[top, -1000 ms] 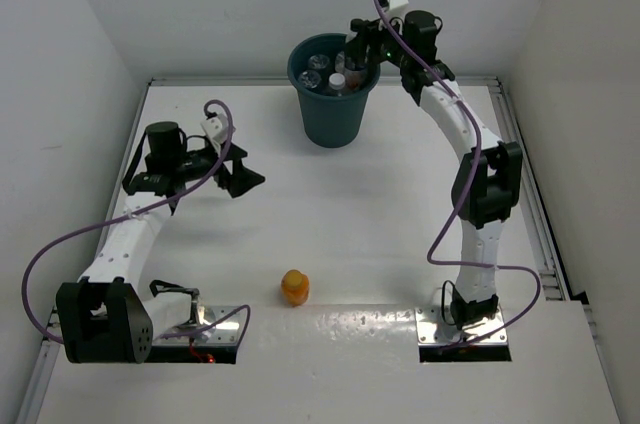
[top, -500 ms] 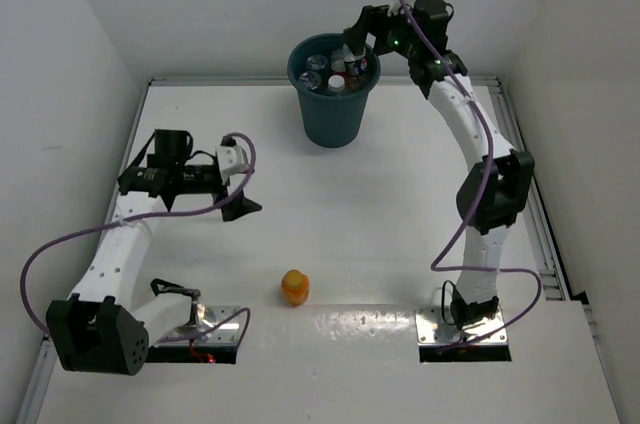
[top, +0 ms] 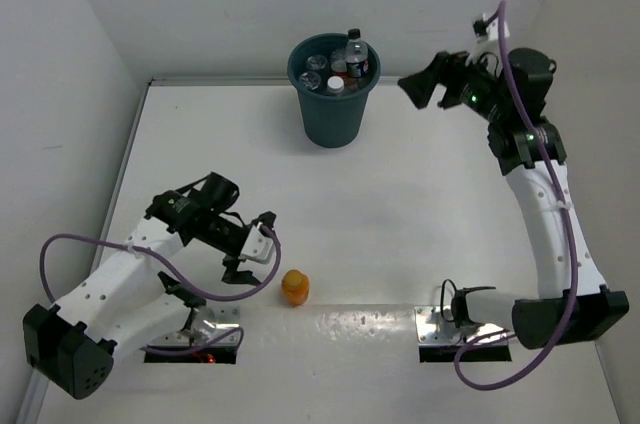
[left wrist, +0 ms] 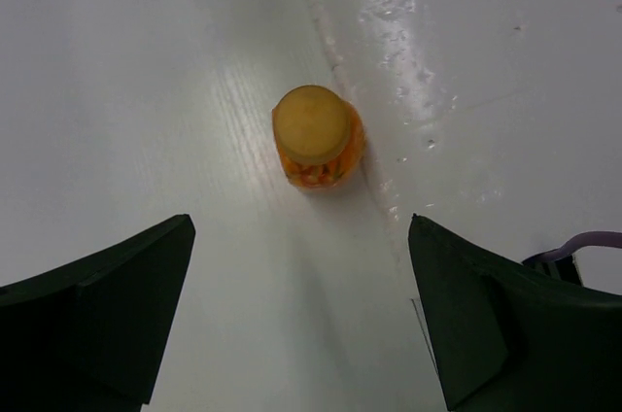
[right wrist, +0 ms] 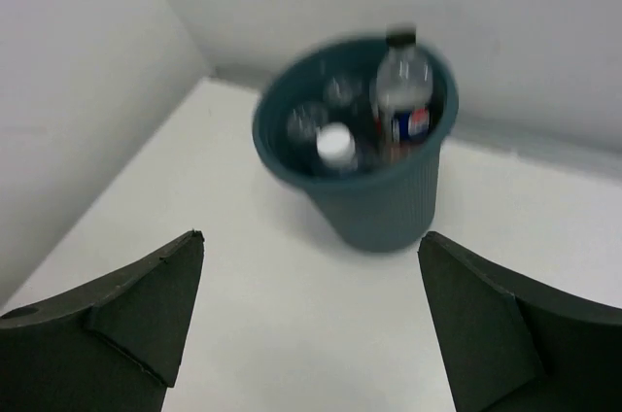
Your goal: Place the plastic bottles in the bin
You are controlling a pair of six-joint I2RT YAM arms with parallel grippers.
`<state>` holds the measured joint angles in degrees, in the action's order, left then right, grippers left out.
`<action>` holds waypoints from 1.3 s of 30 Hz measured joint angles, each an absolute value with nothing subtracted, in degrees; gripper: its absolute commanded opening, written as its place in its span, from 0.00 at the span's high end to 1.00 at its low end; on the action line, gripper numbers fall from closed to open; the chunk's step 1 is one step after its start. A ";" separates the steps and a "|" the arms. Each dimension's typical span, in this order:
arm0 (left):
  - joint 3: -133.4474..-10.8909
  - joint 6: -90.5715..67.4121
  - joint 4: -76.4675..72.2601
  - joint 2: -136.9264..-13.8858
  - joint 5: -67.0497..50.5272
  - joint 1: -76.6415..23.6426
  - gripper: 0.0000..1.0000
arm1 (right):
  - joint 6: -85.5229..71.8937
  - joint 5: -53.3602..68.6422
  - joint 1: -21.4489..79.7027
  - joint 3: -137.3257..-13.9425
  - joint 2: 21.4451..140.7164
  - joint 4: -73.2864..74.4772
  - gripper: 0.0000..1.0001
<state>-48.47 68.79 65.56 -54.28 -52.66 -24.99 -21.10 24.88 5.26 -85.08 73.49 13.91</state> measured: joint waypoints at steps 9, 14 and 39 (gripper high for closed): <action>-45.28 63.86 55.59 -59.20 -49.76 -37.39 0.04 | -17.63 25.56 2.72 -69.93 70.28 27.14 0.11; -43.66 61.41 49.84 -61.39 -48.49 -39.70 0.08 | -16.82 25.69 2.59 -70.00 69.87 27.57 0.13; -41.19 53.25 39.99 -67.57 -49.52 -43.31 0.78 | -16.25 26.24 2.28 -69.97 69.95 27.59 0.18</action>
